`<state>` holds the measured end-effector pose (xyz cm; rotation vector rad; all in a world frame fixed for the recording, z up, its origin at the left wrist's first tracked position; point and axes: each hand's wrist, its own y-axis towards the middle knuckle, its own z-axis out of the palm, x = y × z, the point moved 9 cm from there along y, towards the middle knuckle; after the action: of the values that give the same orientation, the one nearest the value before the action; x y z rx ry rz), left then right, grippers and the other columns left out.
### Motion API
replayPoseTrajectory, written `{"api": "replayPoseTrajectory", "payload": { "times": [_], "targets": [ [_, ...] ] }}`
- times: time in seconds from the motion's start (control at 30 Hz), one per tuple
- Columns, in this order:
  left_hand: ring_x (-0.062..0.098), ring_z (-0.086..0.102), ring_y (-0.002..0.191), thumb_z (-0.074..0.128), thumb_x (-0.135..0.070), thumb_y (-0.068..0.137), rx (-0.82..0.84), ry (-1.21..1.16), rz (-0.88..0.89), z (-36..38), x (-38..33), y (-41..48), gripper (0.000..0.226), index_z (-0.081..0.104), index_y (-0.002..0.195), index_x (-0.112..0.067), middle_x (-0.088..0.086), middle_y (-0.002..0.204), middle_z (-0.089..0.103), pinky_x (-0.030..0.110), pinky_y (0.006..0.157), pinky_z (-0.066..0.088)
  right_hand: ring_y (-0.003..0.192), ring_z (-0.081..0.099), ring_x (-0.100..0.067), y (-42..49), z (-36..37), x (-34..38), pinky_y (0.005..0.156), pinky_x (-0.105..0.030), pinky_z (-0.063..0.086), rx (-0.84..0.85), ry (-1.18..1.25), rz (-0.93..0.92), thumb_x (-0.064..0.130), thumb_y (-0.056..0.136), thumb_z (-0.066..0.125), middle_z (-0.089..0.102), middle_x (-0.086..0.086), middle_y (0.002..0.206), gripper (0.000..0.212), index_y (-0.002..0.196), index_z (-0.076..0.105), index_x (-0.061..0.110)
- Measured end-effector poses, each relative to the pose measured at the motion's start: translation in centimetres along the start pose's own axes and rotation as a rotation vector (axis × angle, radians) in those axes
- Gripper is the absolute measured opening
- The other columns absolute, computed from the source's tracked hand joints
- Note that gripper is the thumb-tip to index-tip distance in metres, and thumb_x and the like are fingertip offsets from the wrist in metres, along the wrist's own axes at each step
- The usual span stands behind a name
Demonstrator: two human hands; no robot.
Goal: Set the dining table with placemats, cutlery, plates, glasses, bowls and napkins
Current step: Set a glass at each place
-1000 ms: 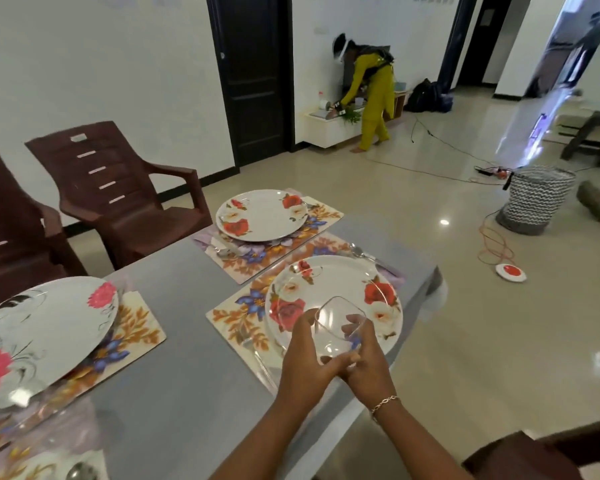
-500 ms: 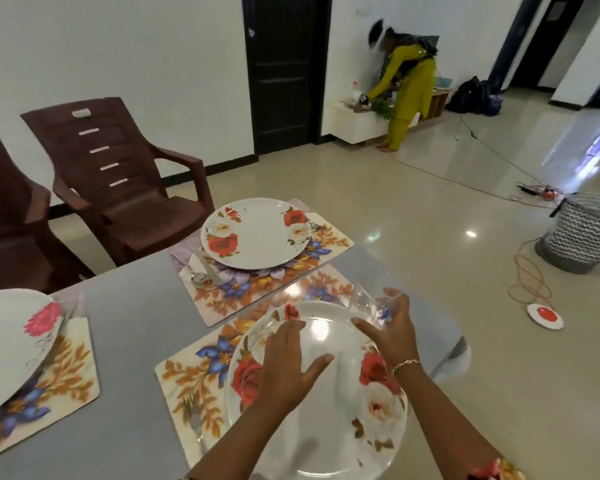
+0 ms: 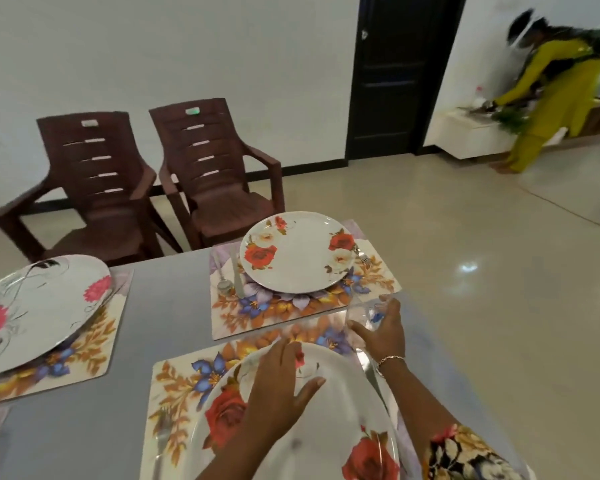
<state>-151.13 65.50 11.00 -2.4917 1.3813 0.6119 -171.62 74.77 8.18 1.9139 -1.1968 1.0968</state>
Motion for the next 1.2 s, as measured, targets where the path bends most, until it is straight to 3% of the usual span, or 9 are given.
{"api": "replayPoseTrajectory", "payload": {
  "times": [0.1,0.17,0.33,0.53,0.67,0.77,0.93,1.03,1.2],
  "targets": [
    [0.016,0.025,0.141,-0.005,-0.09,0.06,-0.023,-0.01,-0.083,0.1,0.4,-0.3,0.116,0.031,0.143,-0.016,0.001,0.151,0.03,0.017,0.105,0.005,0.096,0.057,-0.033,0.8,1.4,-0.5,0.074,-0.029,0.042,0.049,-0.006,-0.004,0.015,0.065,0.082,0.053,-0.01,0.104,0.068,0.119,0.042,0.005],
    [0.011,0.011,0.144,-0.009,-0.09,0.053,-0.017,0.022,-0.114,0.5,1.0,-0.7,0.12,0.017,0.147,-0.02,-0.004,0.156,0.015,0.013,0.104,-0.004,0.101,0.056,-0.033,1.3,1.9,-0.7,0.077,-0.028,0.04,0.06,0.006,0.019,0.014,0.067,0.081,0.055,-0.013,0.11,0.069,0.123,0.041,0.005],
    [0.009,0.011,0.144,0.033,-0.064,0.09,-0.061,0.061,-0.201,0.3,1.5,-1.8,0.072,0.014,0.148,-0.024,-0.008,0.156,0.013,0.022,0.115,0.005,0.108,0.053,-0.033,1.6,2.6,-1.2,0.087,-0.034,0.044,0.057,0.051,0.025,0.015,0.068,0.08,0.052,-0.016,0.121,0.073,0.128,0.04,0.007],
    [0.012,0.011,0.145,0.036,-0.062,0.09,-0.049,0.043,-0.346,1.2,3.8,-3.5,0.071,0.015,0.147,-0.027,-0.008,0.158,0.011,0.027,0.117,0.012,0.122,0.042,-0.039,-1.1,0.7,-1.6,0.098,-0.05,0.041,-0.091,0.068,0.051,0.012,0.068,0.08,0.042,-0.023,0.132,0.084,0.137,0.033,0.005],
    [0.014,0.028,0.139,0.037,-0.066,0.087,-0.108,-0.063,-0.371,0.2,5.8,-5.9,0.072,0.028,0.144,-0.024,-0.005,0.152,0.028,0.032,0.115,0.026,0.114,0.046,-0.036,-7.0,-0.7,2.0,0.096,-0.045,0.04,-0.239,0.168,-0.196,0.012,0.074,0.068,0.047,-0.026,0.123,0.064,0.129,0.04,-0.004],
    [0.019,0.047,0.122,0.033,-0.074,0.082,-0.186,-0.151,-0.346,-1.5,8.2,-8.7,0.075,0.052,0.126,-0.017,-0.002,0.129,0.051,0.029,0.102,0.037,0.116,0.042,-0.028,-11.4,2.9,5.9,0.102,-0.034,0.033,-0.017,0.164,-0.399,0.028,0.075,0.055,0.048,-0.019,0.125,0.06,0.127,0.039,0.002],
    [0.019,0.044,0.127,0.018,-0.081,0.078,-0.402,-0.19,-0.446,-6.4,14.6,-16.3,0.094,0.049,0.131,-0.01,0.005,0.135,0.049,0.025,0.105,0.031,0.116,0.042,-0.022,-19.8,11.6,12.5,0.1,-0.035,0.033,0.297,0.139,-0.622,0.032,0.077,0.048,0.042,0.002,0.125,0.052,0.124,0.038,0.014],
    [0.012,0.042,0.127,0.03,-0.072,0.084,-0.499,-0.217,-0.531,-9.9,20.0,-22.1,0.075,0.049,0.13,-0.015,-0.002,0.134,0.049,0.017,0.103,0.029,0.115,0.043,-0.018,-26.0,17.3,16.8,0.103,-0.024,0.032,0.431,0.165,-0.718,0.03,0.075,0.048,0.043,0.012,0.121,0.05,0.124,0.039,0.023],
    [0.004,0.043,0.115,0.044,-0.048,0.087,-0.72,-0.258,-0.621,-16.0,30.1,-34.3,0.046,0.051,0.121,-0.017,-0.008,0.12,0.049,0.006,0.096,0.027,0.11,0.045,-0.01,-37.9,28.4,22.6,0.094,-0.048,0.045,0.665,0.169,-0.784,0.037,0.076,0.047,0.037,0.026,0.117,0.047,0.122,0.038,0.031]
  ]
}}
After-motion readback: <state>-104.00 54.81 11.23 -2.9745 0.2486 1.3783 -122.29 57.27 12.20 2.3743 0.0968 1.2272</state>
